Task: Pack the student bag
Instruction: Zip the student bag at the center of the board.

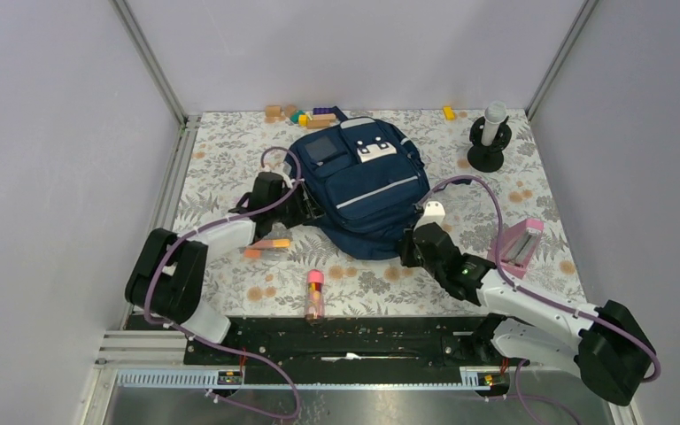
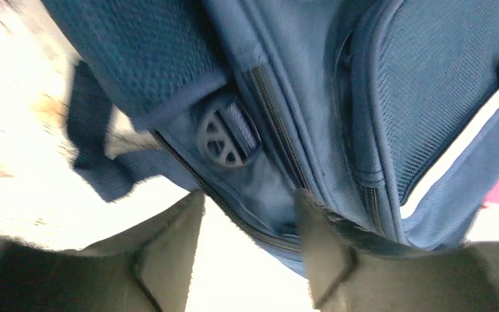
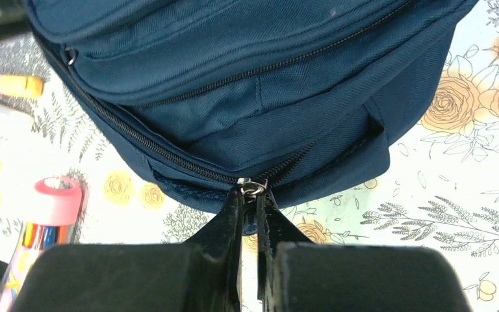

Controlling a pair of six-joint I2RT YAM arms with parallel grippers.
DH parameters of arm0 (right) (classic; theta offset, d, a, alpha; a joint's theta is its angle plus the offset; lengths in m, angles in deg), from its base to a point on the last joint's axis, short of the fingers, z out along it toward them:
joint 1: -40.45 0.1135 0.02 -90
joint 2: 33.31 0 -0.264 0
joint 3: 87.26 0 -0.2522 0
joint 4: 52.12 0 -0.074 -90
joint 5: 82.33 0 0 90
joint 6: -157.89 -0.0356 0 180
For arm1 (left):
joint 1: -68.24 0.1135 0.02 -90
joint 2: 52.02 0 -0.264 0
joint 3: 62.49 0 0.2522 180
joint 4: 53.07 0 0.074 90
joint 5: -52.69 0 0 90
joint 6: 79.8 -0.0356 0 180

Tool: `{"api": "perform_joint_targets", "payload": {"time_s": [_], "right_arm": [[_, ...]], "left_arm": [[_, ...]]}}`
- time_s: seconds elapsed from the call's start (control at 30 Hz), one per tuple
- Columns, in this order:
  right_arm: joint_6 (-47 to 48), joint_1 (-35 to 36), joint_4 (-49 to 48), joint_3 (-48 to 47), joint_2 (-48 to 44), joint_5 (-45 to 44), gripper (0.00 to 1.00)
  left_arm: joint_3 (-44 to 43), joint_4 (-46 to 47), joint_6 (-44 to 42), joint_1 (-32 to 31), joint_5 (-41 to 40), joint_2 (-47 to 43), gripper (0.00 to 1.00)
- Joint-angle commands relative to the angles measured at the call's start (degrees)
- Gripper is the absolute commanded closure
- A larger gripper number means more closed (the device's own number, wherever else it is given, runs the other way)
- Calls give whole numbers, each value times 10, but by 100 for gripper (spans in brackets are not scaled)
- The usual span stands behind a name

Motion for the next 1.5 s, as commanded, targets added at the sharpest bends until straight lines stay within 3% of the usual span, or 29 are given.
{"api": "perform_joint_targets", "payload": {"time_s": [0.0,0.07,0.13,0.23,0.4,0.53,0.7,0.93,1.2,1.47], "right_arm": [[68,-14,-15,15,-49,63,100],[74,-13,-7,17,-64,83,100],[74,-14,1,19,-78,99,100],[68,-14,1,26,-94,130,100],[51,-16,1,32,-113,166,100],[41,-19,1,36,-133,177,100],[25,-23,-13,47,-151,190,100],[5,-27,-43,62,-148,212,100],[-5,-28,-52,63,-145,223,100],[-6,-28,-53,66,-138,226,100]], "left_arm": [[-24,23,-75,17,-57,-81,28],[-26,-1,-101,-3,-80,-118,15],[-43,-37,-130,-34,-98,-144,9],[-88,-97,-178,-86,-90,-155,6],[-184,-209,-297,-162,12,-112,5],[-210,-275,-420,-213,57,-82,5],[-174,-250,-489,-257,90,-78,5],[-164,-201,-561,-313,44,-54,4],[-195,-181,-565,-338,25,23,13],[-202,-160,-555,-343,8,37,41]]}}
